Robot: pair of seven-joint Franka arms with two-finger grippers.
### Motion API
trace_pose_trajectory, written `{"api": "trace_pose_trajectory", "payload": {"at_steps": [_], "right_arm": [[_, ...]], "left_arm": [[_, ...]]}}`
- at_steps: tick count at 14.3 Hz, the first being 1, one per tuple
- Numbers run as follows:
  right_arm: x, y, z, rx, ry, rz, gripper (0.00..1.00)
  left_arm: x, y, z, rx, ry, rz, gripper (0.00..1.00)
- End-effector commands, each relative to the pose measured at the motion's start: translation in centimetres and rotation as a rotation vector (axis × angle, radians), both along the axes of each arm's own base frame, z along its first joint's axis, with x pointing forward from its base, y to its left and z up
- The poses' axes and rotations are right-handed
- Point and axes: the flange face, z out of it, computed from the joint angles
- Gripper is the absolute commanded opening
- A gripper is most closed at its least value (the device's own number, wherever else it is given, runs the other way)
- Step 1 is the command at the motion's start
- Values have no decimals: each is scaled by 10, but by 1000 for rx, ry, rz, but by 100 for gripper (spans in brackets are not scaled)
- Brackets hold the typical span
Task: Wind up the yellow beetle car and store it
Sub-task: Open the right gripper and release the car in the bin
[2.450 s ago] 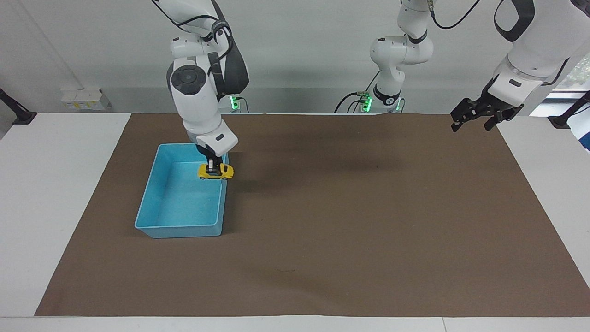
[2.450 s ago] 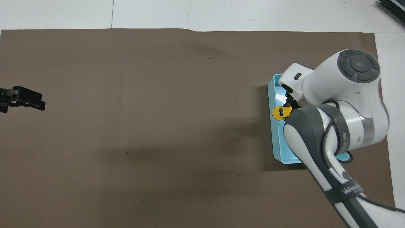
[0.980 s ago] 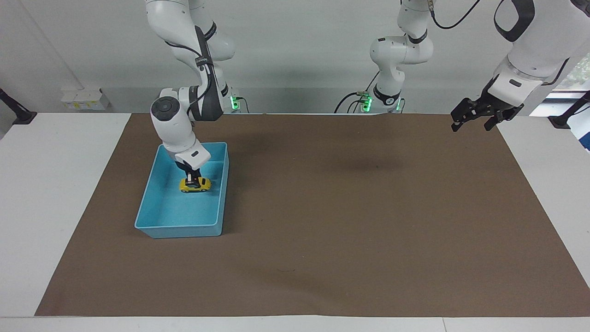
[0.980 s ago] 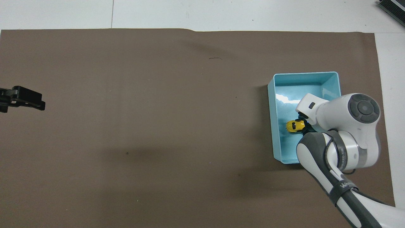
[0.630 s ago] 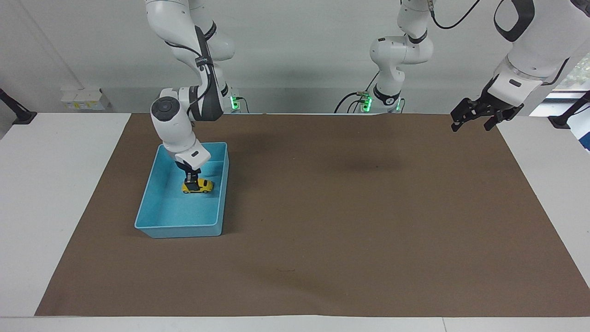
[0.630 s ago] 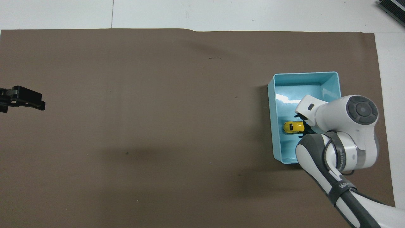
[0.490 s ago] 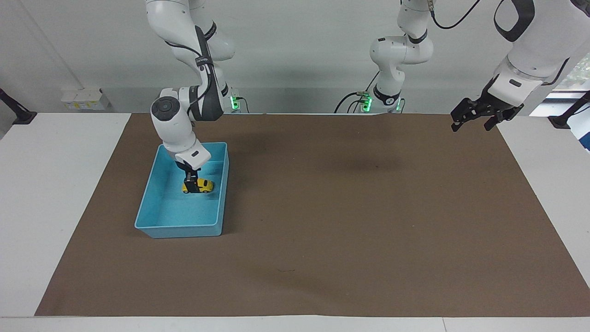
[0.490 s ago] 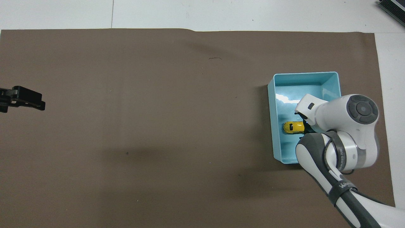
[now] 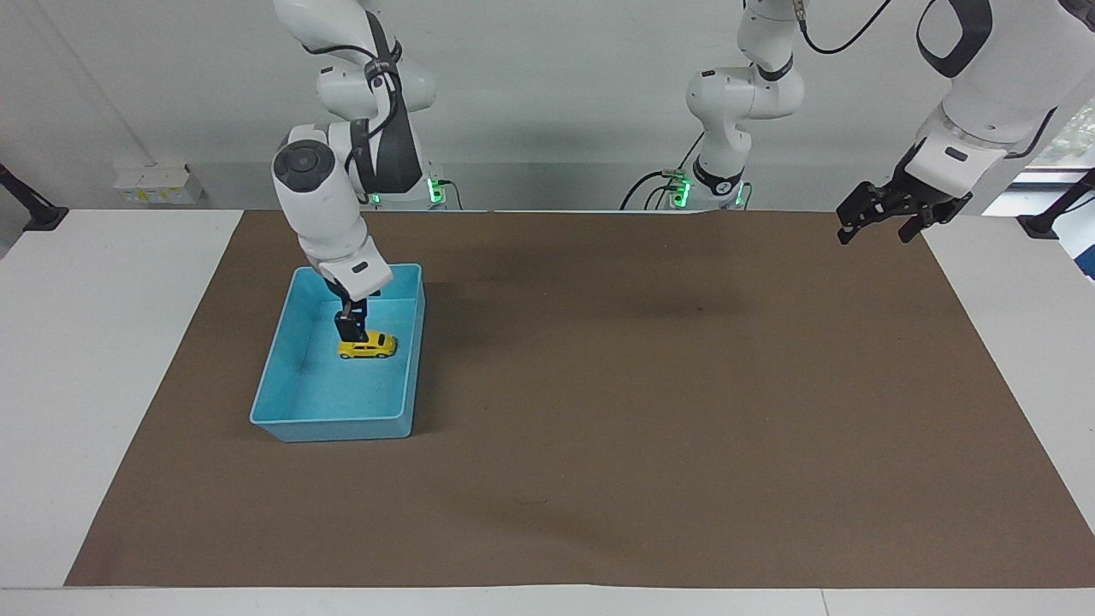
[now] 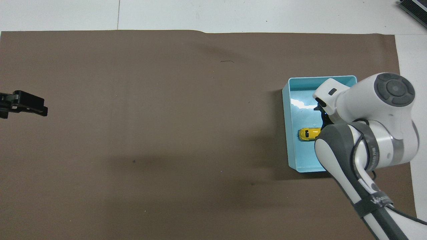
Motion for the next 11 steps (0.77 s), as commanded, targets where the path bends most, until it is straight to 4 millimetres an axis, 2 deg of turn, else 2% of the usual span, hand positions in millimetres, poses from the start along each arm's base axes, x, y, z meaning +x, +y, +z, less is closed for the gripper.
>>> {"api": "trace_pose_trajectory", "payload": {"at_steps": [1,4,7,11], "right_arm": [[7,-3,35,13,-8,-97,100],[-2,-9,90,46,-38,-308,100],[-7,-24,139,81,-40,-524,100],[-11,-47,180,101,-49,-883,100]], "left_arm": [[0,3,2,10,9,12,100],[0,3,2,10,9,12,100],[0,3,2,10,9,12,100],[0,3,2,10,9,12,100]]}}
